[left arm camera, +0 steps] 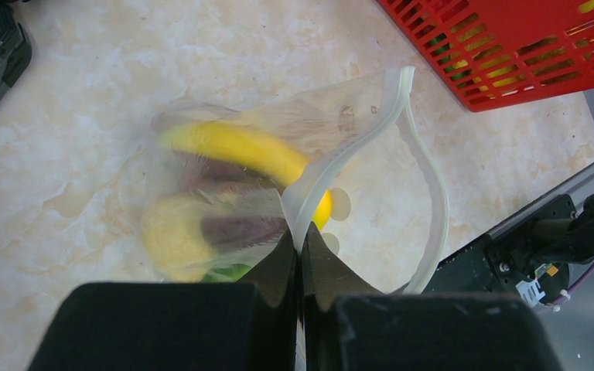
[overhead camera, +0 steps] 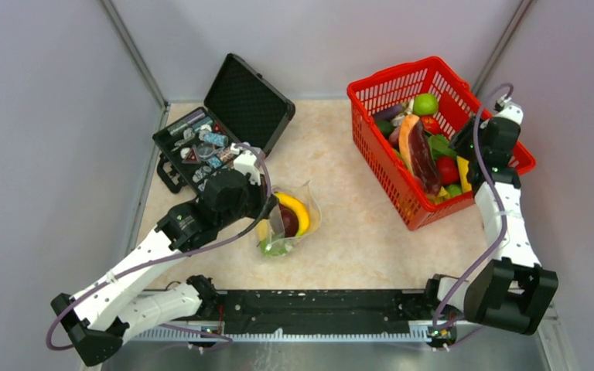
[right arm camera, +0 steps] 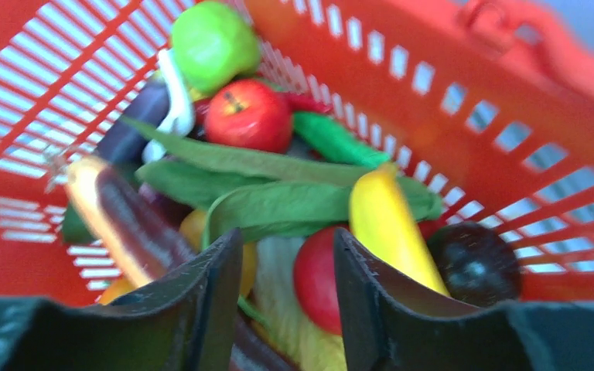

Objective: Place the food in the zip-top bag and seal the zipper
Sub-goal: Pick up the fake fruit from the bin.

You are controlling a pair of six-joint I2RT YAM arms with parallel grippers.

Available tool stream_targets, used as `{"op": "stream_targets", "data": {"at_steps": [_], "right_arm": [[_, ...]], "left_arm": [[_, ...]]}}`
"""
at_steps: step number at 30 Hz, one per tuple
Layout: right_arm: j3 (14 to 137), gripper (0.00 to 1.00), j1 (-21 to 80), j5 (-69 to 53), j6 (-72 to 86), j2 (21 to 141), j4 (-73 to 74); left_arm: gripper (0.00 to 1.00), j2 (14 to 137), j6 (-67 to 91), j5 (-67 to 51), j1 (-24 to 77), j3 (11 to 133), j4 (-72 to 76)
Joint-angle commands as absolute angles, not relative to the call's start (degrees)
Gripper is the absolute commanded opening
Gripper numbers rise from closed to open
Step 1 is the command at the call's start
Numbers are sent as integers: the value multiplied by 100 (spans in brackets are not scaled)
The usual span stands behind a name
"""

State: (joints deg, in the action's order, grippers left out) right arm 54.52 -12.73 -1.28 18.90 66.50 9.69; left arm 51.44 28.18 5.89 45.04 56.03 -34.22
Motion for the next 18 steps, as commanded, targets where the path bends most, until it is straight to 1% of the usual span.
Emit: {"op": "stream_targets", "data": {"at_steps": [1,4,7,10,18], "right_arm": [[6409,48,-1629,542,1541,7312,1712],[6739,52,-1889,-26,1453,7808,1971],[6891,61,-1907,-413,1205,8196,2181],[6828,61,-1907,-356,1029,8344,2132],[6293,65,-1907,111,1021,8437,1266]], "left_arm": [[0,4921,2865,717,4505,5470,-3032],[0,4863,2858,744,4498,5423,-2986],[0,4831,2841,783,4499,5423,-3012],[0,4781,2828,849,4500,5368,-2995],[0,4869,2731,822,4499,5361,-2938]]}}
